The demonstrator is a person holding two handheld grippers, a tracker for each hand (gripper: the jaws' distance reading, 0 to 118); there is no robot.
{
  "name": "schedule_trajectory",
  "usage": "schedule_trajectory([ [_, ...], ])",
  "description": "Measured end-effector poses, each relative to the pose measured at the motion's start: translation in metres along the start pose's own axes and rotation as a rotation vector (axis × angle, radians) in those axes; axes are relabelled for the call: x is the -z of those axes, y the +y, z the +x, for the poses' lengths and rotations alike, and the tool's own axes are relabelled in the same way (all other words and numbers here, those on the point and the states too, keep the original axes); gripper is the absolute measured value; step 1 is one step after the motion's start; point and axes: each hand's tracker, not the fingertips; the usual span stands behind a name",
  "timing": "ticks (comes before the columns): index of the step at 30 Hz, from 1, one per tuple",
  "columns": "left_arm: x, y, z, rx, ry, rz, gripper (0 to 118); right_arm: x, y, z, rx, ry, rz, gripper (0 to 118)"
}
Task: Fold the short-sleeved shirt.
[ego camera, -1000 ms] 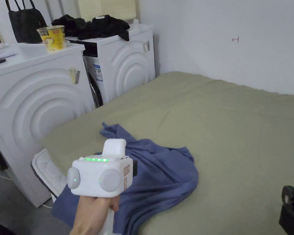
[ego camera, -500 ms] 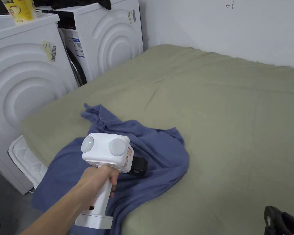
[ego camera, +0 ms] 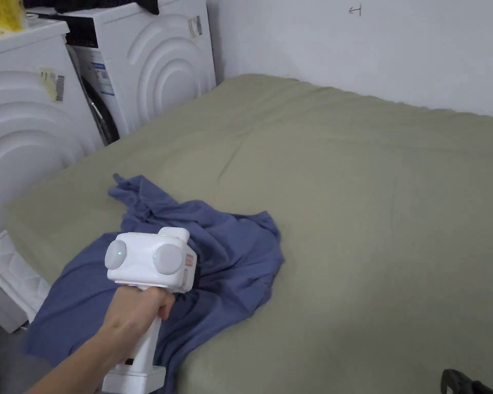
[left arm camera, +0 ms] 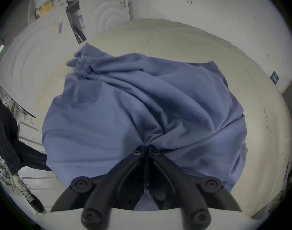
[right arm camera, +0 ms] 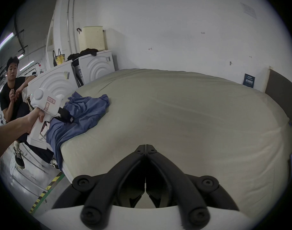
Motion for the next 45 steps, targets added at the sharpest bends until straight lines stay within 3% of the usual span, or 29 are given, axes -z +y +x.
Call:
schedule_trajectory([
  [4, -0.034, 0.005, 0.019, -0.007, -0.096, 0.023, 0, -0.027, -0.008, 0.027, 0.048, -0.063, 0.018, 0],
  [9, -0.075, 0.027, 0.078, 0.083, -0.149, 0.107, 0, -0.066, -0.024, 0.061, 0.145, -0.151, 0.035, 0],
  [23, -0.214, 0.034, 0.4, 0.459, -0.588, 0.261, 0, -0.166, -0.082, 0.144, 0.331, -0.371, 0.056, 0],
  [29, -0.258, 0.003, 0.502, 0.58, -0.752, 0.264, 0, -0.185, -0.094, 0.167, 0.4, -0.431, 0.069, 0],
  [33, -0.246, -0.024, 0.539, 0.62, -0.767, 0.215, 0, -0.185, -0.098, 0.176, 0.424, -0.443, 0.056, 0],
  [42, -0.119, -0.085, 0.553, 0.63, -0.558, -0.001, 0, -0.169, -0.109, 0.189, 0.441, -0.44, 0.002, 0],
  [44, -0.109, -0.086, 0.544, 0.588, -0.587, -0.005, 12, -0.165, -0.109, 0.19, 0.446, -0.438, -0.011, 0],
  [45, -0.109, -0.085, 0.54, 0.57, -0.617, 0.003, 61, -0.163, -0.108, 0.191, 0.445, -0.434, -0.015, 0],
])
